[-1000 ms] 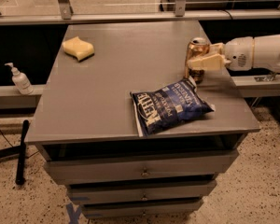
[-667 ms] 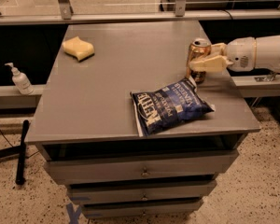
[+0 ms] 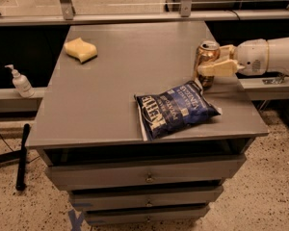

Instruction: Move orange can near blue chip bag

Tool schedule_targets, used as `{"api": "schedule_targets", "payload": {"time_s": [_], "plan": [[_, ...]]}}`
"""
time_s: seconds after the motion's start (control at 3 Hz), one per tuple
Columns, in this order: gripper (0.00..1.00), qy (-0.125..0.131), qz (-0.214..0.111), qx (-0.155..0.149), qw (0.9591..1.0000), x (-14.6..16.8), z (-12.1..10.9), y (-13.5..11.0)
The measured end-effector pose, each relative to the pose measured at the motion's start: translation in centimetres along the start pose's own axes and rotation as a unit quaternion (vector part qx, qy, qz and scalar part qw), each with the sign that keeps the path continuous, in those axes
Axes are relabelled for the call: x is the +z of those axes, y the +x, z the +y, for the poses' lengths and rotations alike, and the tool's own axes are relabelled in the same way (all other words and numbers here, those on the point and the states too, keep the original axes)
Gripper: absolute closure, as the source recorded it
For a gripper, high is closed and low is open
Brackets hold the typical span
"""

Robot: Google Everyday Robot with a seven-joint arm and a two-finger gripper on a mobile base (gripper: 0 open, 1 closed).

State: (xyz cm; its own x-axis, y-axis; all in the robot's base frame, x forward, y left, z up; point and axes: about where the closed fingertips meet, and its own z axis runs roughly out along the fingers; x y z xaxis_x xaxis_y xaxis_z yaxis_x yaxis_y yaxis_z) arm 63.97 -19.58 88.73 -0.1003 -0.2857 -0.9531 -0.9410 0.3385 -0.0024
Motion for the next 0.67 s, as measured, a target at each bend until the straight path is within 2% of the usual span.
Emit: {"api": "schedule_targets", "payload": {"time_s": [0.33,0.67], "plan": [[0.12,-0.006,-0.004,0.000,1.0000,-0.44,1.11,-0.01],[0.00,-0.007,-0.007,0.002,0.9999,-0.83,1.81,0.12]]}}
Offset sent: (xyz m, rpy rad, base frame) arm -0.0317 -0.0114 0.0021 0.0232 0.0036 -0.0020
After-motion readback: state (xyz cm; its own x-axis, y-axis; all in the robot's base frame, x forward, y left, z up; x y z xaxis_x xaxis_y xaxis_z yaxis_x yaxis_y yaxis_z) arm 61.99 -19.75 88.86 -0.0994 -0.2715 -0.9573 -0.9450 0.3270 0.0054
